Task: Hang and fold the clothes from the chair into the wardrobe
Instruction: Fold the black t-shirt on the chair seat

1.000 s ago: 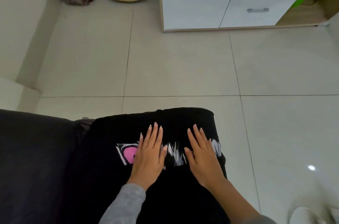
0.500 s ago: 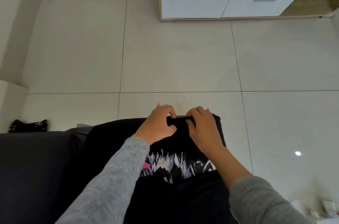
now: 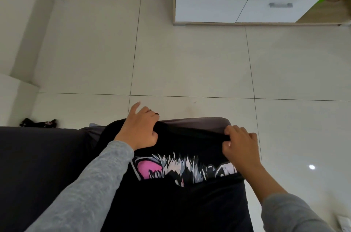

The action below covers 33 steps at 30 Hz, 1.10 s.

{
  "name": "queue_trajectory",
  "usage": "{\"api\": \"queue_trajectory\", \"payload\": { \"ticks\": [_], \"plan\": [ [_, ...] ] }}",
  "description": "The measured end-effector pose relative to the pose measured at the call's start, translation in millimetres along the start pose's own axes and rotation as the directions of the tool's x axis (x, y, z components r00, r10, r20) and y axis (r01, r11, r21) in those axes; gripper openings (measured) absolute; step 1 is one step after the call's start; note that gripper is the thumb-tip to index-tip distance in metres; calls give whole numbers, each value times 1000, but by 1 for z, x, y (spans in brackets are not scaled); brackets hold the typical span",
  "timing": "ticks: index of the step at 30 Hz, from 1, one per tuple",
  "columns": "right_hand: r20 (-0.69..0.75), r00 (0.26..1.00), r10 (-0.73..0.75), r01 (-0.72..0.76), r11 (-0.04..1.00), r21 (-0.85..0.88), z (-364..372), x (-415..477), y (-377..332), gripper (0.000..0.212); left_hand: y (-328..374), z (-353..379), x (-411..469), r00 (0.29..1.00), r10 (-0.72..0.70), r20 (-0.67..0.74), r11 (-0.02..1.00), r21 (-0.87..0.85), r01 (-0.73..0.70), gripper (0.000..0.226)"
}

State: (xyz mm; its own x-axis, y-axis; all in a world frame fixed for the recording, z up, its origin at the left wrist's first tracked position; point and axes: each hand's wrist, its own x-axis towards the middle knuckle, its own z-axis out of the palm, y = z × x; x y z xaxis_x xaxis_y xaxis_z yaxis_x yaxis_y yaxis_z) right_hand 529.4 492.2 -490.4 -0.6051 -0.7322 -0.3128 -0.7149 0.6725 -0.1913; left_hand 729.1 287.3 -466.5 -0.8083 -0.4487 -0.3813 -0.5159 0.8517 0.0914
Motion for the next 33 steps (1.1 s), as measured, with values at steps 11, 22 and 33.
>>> {"api": "queue_trajectory", "payload": {
  "ticks": [11, 22, 33],
  "plan": [
    [-5, 968, 252, -216, 842, 494, 9, -20, 14, 15, -5, 15, -30, 951, -311, -5, 948, -76, 309, 18],
    [88, 966, 243, -258, 929, 264, 7, -32, 43, 10, 4, 12, -40, 887, -462, 4, 886, -41, 462, 22],
    [-55, 882, 468, -322, 684, 655, 6, -53, 51, 10, 32, 7, -102, 772, -603, -202, 774, -382, 504, 21]
  ]
}}
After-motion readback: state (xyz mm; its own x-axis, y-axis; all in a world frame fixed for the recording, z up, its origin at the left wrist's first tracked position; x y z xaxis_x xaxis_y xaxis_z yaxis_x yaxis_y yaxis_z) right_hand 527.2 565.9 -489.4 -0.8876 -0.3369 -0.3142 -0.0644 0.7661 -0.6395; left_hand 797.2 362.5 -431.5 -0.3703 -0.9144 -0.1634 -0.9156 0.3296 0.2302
